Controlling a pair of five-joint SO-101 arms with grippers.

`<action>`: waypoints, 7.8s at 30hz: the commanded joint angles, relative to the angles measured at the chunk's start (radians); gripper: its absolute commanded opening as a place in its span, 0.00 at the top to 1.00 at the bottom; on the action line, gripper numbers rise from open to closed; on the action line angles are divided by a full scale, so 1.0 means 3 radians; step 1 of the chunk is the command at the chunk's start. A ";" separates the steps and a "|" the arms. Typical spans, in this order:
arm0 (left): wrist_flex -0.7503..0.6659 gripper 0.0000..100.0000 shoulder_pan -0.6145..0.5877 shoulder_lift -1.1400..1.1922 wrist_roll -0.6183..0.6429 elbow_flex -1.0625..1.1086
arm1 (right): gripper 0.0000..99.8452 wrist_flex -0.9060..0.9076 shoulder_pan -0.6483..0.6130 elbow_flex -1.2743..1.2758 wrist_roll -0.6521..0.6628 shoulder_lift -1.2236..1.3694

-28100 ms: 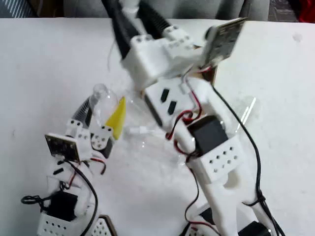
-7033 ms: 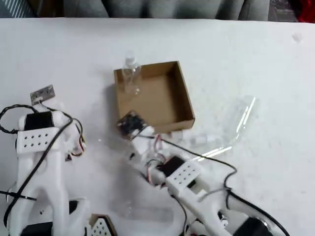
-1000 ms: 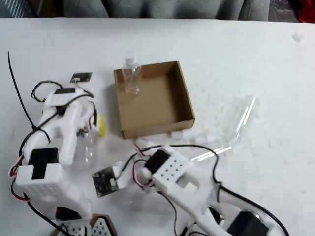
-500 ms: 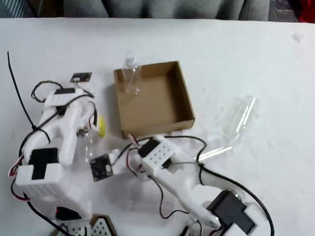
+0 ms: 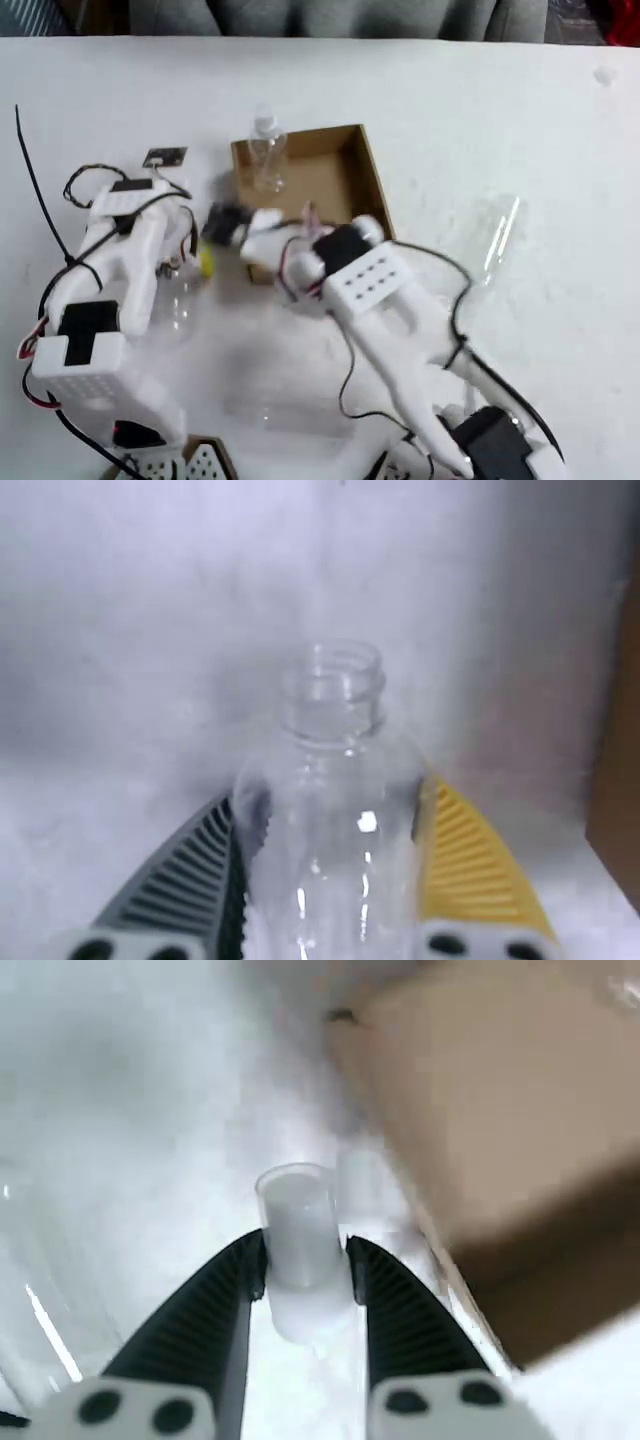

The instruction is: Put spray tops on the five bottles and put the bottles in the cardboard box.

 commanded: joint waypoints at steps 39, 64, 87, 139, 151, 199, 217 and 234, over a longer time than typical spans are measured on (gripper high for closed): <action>0.0251 0.98 0.0381 -0.3869 -0.0015 0.0711 | 0.98 0.0176 0.1148 -0.0435 -0.1146 -0.1486; -0.1637 0.98 0.1348 -0.6017 -0.0010 0.2931 | 0.98 -0.2693 0.0274 0.0179 -0.2163 -0.2263; -0.2276 0.98 0.1557 -0.6892 -0.0015 0.4010 | 0.99 -0.2509 -0.0499 -0.0834 -0.2900 -0.1885; -0.2271 0.98 0.1537 -0.6892 -0.0015 0.4015 | 0.93 -0.2411 -0.0448 0.0849 -0.2685 -0.1874; -0.2291 0.98 0.1532 -0.6892 -0.0026 0.4107 | 0.75 -0.1798 -0.0580 0.0343 -0.2654 -0.2089; -0.2409 0.98 0.1470 -0.6892 0.0000 0.4122 | 0.99 -0.0596 0.0560 -0.0174 -0.2496 -0.1230; -0.2220 0.98 0.1266 -0.6309 0.0419 0.3555 | 0.99 0.0161 -0.0023 0.0414 -0.2332 -0.1588; -0.2537 0.98 0.1271 -0.4989 0.0425 0.2951 | 0.99 -0.2447 -0.0979 0.2547 -0.2501 -0.2539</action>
